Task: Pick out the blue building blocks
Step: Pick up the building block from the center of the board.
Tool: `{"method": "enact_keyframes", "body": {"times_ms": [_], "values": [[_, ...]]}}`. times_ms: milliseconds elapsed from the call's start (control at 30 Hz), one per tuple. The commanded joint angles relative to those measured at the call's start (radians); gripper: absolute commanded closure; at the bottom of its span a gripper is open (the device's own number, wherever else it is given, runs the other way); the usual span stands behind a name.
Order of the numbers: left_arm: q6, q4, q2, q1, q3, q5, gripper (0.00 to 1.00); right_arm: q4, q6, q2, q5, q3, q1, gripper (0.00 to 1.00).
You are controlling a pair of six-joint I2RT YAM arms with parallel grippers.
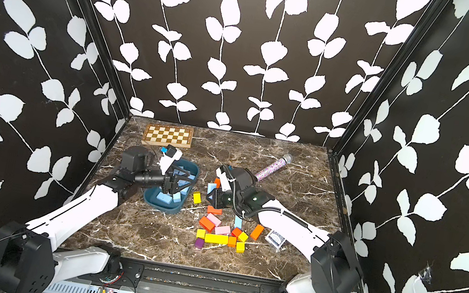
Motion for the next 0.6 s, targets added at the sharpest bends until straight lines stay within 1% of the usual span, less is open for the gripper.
{"method": "enact_keyframes", "body": {"times_ms": [0, 100, 233, 367, 467, 567], "values": [[-0.204, 0.257, -0.02, -0.002, -0.039, 0.106, 0.36, 0.24, -0.103, -0.031, -0.174, -0.027, 0.004, 0.91], [-0.208, 0.284, -0.038, -0.011, -0.049, 0.152, 0.35, 0.28, -0.132, -0.034, -0.21, -0.027, 0.003, 0.93], [-0.218, 0.314, -0.046, -0.028, -0.058, 0.183, 0.35, 0.372, -0.123, -0.023, -0.262, -0.024, -0.011, 0.94], [-0.205, 0.3, -0.046, -0.036, -0.062, 0.162, 0.37, 0.458, -0.14, -0.014, -0.338, -0.027, -0.016, 0.92], [-0.21, 0.311, -0.042, -0.036, -0.064, 0.166, 0.41, 0.484, -0.152, -0.016, -0.377, -0.025, -0.016, 0.91], [-0.209, 0.325, -0.044, -0.04, -0.064, 0.188, 0.48, 0.488, -0.151, -0.018, -0.386, -0.024, -0.021, 0.91]]}}
